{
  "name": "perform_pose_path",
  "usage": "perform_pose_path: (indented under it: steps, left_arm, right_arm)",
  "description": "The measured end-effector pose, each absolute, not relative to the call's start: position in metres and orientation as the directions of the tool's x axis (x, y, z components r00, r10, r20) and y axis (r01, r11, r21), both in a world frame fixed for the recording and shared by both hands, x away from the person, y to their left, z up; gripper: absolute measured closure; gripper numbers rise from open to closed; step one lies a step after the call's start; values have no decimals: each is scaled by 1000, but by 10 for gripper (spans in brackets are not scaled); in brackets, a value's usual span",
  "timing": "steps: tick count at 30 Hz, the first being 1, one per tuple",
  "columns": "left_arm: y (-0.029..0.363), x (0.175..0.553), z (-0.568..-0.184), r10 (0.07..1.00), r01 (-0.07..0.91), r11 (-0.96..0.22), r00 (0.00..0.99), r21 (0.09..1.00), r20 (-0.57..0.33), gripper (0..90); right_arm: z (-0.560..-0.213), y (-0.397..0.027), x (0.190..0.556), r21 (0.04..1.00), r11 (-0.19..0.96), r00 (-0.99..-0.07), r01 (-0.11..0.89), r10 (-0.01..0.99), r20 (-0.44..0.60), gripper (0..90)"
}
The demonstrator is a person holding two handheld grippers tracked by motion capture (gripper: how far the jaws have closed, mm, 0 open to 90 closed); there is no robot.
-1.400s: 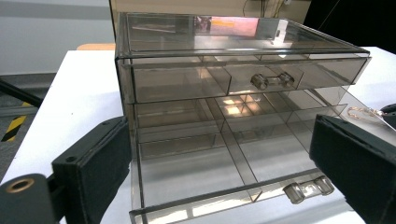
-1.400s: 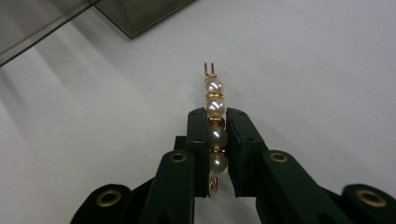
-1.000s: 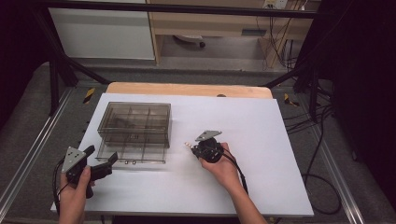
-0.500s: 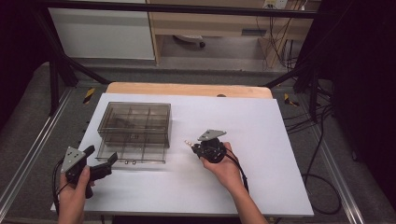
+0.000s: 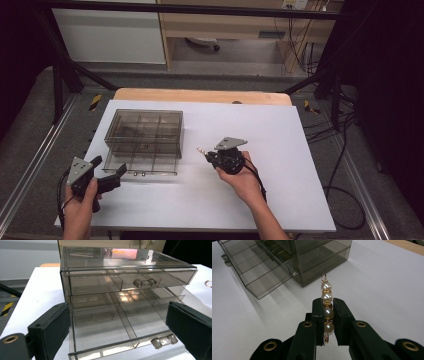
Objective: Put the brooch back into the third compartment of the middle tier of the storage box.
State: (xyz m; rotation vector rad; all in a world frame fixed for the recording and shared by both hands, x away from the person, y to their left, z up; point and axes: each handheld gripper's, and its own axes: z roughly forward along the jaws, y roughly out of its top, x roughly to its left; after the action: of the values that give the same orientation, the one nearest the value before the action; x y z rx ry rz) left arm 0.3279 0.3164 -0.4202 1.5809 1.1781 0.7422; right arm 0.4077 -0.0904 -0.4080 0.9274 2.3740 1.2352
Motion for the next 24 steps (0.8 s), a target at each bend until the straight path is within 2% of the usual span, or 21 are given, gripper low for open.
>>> perform_pose_path:
  steps: [24]
  left_arm:
    - [317,327,-419,940,325,-46,334,945,-69,56]
  right_arm:
    - [-398,-95,406,840,381,-744,387,667,39,802]
